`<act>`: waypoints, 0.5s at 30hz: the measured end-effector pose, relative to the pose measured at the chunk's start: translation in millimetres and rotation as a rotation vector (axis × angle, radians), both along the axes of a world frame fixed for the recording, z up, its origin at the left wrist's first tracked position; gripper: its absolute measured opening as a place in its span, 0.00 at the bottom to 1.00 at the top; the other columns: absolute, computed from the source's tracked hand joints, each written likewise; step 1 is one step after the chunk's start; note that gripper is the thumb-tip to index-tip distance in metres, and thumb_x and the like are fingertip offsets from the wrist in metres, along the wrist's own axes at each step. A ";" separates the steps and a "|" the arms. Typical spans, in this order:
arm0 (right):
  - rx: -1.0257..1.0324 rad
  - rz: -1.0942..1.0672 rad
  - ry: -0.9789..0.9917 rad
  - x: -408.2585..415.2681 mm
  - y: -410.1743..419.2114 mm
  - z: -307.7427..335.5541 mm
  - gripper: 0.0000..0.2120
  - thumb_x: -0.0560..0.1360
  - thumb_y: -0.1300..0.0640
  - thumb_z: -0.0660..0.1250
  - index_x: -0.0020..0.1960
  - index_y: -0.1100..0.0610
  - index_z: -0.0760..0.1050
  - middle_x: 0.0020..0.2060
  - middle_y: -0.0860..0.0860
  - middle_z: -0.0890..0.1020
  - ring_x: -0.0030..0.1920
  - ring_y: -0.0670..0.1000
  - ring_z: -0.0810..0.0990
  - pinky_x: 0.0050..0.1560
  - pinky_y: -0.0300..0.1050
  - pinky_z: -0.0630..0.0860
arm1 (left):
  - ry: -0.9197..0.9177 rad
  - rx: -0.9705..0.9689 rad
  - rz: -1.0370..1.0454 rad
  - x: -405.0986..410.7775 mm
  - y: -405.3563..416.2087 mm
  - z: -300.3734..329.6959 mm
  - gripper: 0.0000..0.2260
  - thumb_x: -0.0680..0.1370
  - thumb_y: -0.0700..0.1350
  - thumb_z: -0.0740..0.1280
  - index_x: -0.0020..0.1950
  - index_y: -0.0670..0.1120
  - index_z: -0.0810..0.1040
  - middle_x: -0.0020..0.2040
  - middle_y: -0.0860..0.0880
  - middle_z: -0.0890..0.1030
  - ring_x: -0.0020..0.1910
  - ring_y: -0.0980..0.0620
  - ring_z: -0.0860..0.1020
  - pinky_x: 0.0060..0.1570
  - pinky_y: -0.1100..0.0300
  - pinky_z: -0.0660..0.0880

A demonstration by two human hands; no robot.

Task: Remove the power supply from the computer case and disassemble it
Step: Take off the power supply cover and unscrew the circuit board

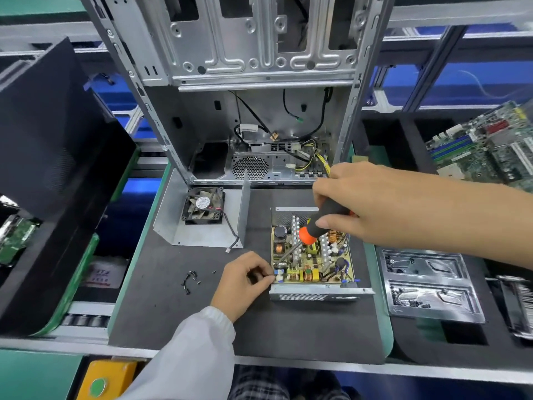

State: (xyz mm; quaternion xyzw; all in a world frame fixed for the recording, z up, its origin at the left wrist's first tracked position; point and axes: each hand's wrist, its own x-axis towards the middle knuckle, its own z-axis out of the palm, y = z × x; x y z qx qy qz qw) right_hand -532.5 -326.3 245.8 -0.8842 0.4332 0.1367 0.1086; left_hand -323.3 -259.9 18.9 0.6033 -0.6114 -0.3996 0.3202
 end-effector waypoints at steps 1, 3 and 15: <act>0.000 -0.001 -0.003 -2.7 -0.4 1.2 0.12 0.78 0.41 0.58 0.49 0.49 0.67 0.42 0.45 0.66 0.46 0.53 0.75 0.49 0.52 0.75 | -0.013 0.000 -0.002 -0.9 -0.3 0.9 0.14 0.70 0.33 0.75 0.37 0.52 0.79 0.40 0.55 0.79 0.34 0.57 0.76 0.35 0.72 0.68; -0.004 -0.008 -0.013 -9.7 -0.7 4.2 0.11 0.77 0.41 0.58 0.48 0.47 0.66 0.41 0.44 0.65 0.46 0.53 0.75 0.48 0.50 0.75 | -0.054 -0.004 0.001 -3.3 -1.5 3.4 0.14 0.70 0.33 0.75 0.37 0.52 0.78 0.39 0.56 0.79 0.33 0.56 0.76 0.35 0.72 0.69; -0.026 -0.061 0.036 -67.1 6.1 25.4 0.11 0.70 0.38 0.52 0.40 0.45 0.61 0.39 0.43 0.64 0.38 0.42 0.68 0.34 0.38 0.63 | 0.010 0.215 0.013 -7.4 -9.3 25.7 0.08 0.73 0.30 0.72 0.39 0.42 0.78 0.33 0.38 0.81 0.28 0.56 0.80 0.31 0.68 0.75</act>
